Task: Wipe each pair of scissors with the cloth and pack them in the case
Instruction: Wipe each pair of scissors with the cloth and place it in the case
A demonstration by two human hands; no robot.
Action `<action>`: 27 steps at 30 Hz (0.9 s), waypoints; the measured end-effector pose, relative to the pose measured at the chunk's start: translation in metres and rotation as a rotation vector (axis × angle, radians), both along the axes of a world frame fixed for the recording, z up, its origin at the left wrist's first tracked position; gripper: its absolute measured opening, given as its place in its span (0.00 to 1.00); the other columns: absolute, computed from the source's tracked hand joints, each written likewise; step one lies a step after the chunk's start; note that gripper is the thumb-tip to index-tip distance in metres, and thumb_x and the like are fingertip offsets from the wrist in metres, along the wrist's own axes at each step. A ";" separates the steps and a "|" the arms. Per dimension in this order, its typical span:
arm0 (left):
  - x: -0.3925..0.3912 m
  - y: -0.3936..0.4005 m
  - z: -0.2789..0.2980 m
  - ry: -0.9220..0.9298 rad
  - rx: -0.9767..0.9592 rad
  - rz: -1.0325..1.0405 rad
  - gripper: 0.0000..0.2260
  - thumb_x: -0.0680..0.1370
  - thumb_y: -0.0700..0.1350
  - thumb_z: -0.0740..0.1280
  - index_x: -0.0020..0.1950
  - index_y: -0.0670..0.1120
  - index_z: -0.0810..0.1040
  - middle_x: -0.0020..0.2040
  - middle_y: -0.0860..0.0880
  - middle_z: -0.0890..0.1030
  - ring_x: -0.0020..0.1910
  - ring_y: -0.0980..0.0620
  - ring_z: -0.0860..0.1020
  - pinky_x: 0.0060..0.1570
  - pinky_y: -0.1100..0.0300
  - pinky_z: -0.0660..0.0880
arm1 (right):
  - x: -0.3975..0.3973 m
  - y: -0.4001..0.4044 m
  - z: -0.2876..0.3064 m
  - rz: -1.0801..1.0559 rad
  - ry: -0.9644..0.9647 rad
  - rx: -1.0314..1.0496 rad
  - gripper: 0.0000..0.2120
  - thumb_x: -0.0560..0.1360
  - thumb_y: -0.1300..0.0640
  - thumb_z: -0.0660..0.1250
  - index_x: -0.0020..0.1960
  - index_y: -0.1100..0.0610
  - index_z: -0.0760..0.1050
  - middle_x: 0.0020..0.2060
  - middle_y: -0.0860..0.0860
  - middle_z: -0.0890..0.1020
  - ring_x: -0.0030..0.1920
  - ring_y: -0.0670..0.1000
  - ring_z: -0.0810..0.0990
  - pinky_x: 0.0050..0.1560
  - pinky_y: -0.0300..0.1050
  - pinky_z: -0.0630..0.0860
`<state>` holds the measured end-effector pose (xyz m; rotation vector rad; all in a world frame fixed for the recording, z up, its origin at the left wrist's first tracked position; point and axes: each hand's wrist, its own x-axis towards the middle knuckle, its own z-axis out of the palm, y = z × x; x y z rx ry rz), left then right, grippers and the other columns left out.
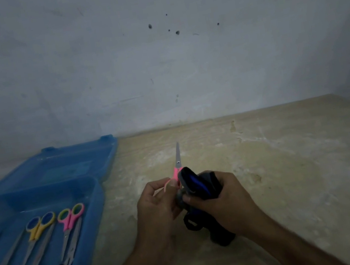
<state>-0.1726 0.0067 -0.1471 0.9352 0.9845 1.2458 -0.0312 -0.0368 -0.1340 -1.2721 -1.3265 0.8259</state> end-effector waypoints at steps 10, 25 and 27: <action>-0.016 0.014 0.014 0.281 0.241 0.123 0.06 0.81 0.37 0.67 0.57 0.41 0.75 0.46 0.42 0.84 0.32 0.54 0.82 0.30 0.60 0.80 | 0.000 -0.006 0.003 -0.161 -0.065 0.094 0.09 0.73 0.54 0.78 0.45 0.54 0.78 0.36 0.55 0.81 0.39 0.53 0.83 0.41 0.51 0.83; -0.212 0.041 0.102 0.587 0.567 0.268 0.05 0.83 0.36 0.62 0.55 0.41 0.77 0.34 0.60 0.85 0.34 0.64 0.82 0.37 0.73 0.75 | -0.091 -0.047 -0.008 0.048 -0.409 0.013 0.17 0.71 0.47 0.75 0.48 0.43 0.66 0.39 0.44 0.79 0.38 0.45 0.79 0.38 0.40 0.74; -0.249 0.050 0.106 0.712 0.548 0.232 0.07 0.84 0.36 0.59 0.57 0.39 0.76 0.32 0.55 0.85 0.32 0.63 0.83 0.35 0.73 0.75 | -0.096 -0.046 -0.011 0.061 -0.550 0.013 0.15 0.70 0.46 0.73 0.48 0.43 0.67 0.43 0.42 0.77 0.42 0.44 0.77 0.41 0.39 0.73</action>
